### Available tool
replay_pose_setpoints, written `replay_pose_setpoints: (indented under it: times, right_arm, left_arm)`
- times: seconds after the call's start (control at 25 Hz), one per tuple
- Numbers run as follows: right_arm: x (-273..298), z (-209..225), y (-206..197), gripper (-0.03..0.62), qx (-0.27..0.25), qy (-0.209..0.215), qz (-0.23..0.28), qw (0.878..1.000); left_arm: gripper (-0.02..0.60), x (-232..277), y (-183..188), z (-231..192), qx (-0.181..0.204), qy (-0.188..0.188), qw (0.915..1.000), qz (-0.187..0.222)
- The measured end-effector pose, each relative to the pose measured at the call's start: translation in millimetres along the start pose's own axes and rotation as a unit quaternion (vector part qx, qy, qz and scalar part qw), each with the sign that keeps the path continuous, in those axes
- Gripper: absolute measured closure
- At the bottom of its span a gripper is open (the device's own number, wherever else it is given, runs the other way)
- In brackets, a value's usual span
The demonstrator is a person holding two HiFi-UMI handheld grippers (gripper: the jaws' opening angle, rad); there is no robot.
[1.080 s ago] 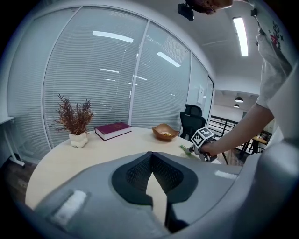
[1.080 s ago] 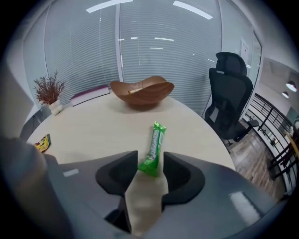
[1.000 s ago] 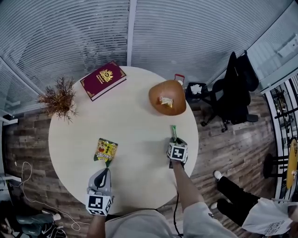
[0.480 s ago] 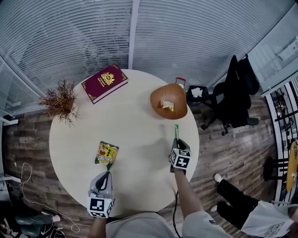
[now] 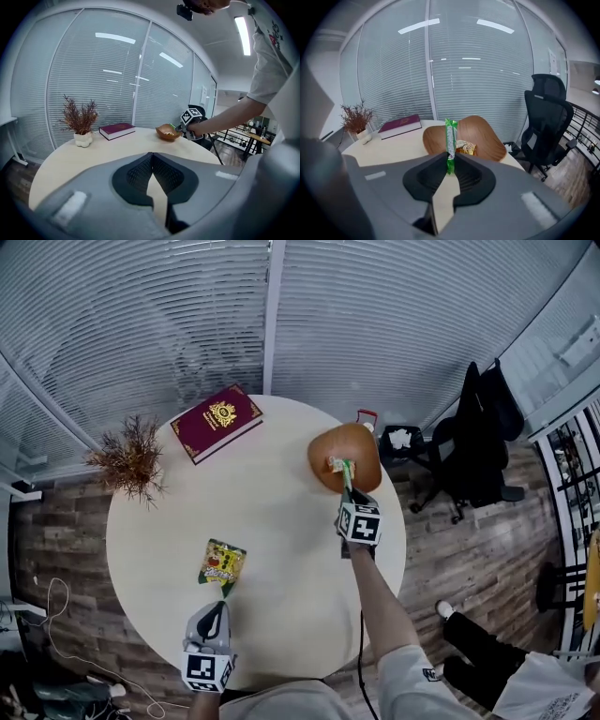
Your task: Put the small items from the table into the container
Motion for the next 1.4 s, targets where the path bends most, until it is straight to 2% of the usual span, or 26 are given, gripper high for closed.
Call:
replay_pose_setpoints:
  times: [0.16,0.24,0.32,0.4,0.52,0.64,0.72,0.92,1.08,1.2,1.4]
  right_arm:
    - [27.8,4.2,1.4,0.538,0.011,0.002,-0.041,0.999]
    - [33.0,4.4,2.6,0.506,0.002,0.002,-0.052,0.999]
    - [35.6,2.1,5.5,0.48,-0.009,0.005,-0.047,0.999]
    - [30.9,-4.9,10.7,0.485,-0.022,0.013,-0.026,0.999]
    - [2.7,-25.5,19.9,0.592,-0.041,0.033,0.027,0.998]
    - [-38.3,-49.8,17.5,0.592,-0.002,0.068,0.063,0.996]
    - [-70.5,-65.2,6.7,0.592,0.02,0.069,0.077,0.994]
    - [-139.3,-123.1,-24.6,0.592,0.032,0.085,0.111,0.99]
    - [-178.1,-160.8,-48.5,0.592,0.036,0.09,0.109,0.989]
    - [-198.3,-189.6,-62.2,0.592,0.04,0.112,0.104,0.987]
    - [-227.7,-237.0,-81.9,0.592,0.015,0.133,0.098,0.986]
  left_arm:
    - [0.581,-7.1,0.8,-9.7,-0.006,0.017,0.9998,-0.001]
    - [0.581,-10.3,1.8,-13.6,-0.008,0.024,0.9997,0.001]
    - [0.581,-11.6,2.4,-17.4,-0.009,0.029,0.9995,0.004]
    - [0.581,-12.0,2.3,-20.3,-0.011,0.03,0.9995,0.007]
    - [0.581,-11.7,3.6,-20.2,-0.014,0.028,0.9994,0.012]
    - [0.581,-4.7,6.3,-15.4,-0.013,0.018,0.9996,0.019]
    - [0.581,0.7,8.4,-11.3,-0.013,0.007,0.9996,0.022]
    - [0.581,-0.7,14.3,-8.9,-0.005,-0.009,0.9995,0.031]
    - [0.583,-6.3,14.7,-9.2,-0.003,-0.023,0.9992,0.032]
    - [0.583,-11.3,15.3,-9.5,-0.004,-0.039,0.9986,0.034]
    - [0.584,-23.4,6.3,-17.2,0.01,-0.046,0.9986,0.026]
Point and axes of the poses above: the fingertips, and each gripper's own axes: x forward along the fingers, z to its right, y out of its top, the point moved 6 cm from there along -x, backward along the fingers, and after that the axes turned 15 degrees about -x, right-handed, at the moved point
